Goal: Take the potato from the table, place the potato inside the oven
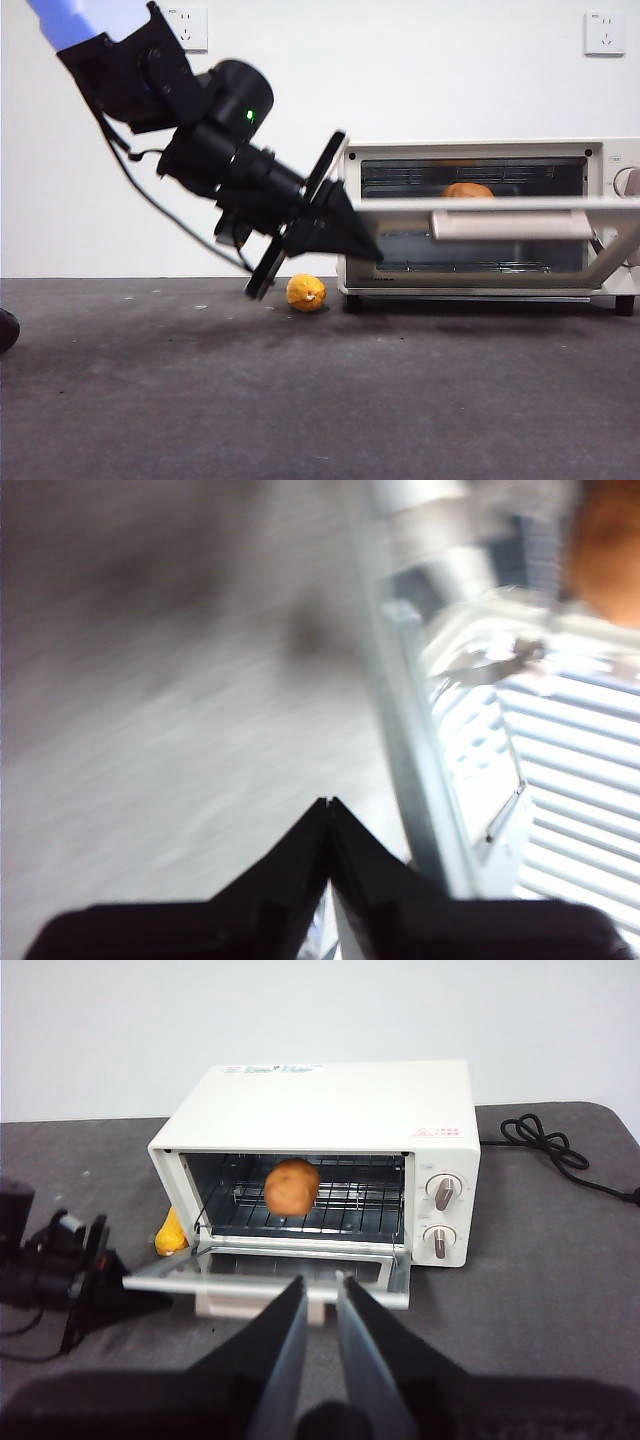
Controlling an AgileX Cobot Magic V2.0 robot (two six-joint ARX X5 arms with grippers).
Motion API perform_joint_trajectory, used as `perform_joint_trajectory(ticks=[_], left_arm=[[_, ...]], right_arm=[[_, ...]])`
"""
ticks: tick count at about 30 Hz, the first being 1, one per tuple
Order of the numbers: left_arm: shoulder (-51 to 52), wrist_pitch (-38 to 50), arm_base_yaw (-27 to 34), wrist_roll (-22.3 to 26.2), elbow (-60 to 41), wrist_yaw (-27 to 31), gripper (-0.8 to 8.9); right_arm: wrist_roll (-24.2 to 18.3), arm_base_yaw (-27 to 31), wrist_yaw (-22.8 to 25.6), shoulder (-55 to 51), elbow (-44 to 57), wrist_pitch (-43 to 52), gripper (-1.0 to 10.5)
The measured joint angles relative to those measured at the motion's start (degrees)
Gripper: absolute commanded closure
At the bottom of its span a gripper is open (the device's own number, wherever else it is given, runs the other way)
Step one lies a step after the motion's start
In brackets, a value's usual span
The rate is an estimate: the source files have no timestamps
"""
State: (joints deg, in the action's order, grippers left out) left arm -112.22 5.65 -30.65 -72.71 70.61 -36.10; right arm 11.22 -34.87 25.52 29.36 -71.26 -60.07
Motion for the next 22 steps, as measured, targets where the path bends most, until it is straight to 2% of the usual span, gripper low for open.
perform_joint_trajectory(ticks=[7,22], left_arm=[[0.00,0.68,0.22,0.04,4.00,-1.01,8.20],[0.00,0.57,3.08,0.09,4.66,-0.96,8.20]], right_arm=[[0.22,0.00,-0.02,0.00,0.00,0.00,8.9],[0.61,0.00,-0.02,0.00,0.00,2.01,8.9]])
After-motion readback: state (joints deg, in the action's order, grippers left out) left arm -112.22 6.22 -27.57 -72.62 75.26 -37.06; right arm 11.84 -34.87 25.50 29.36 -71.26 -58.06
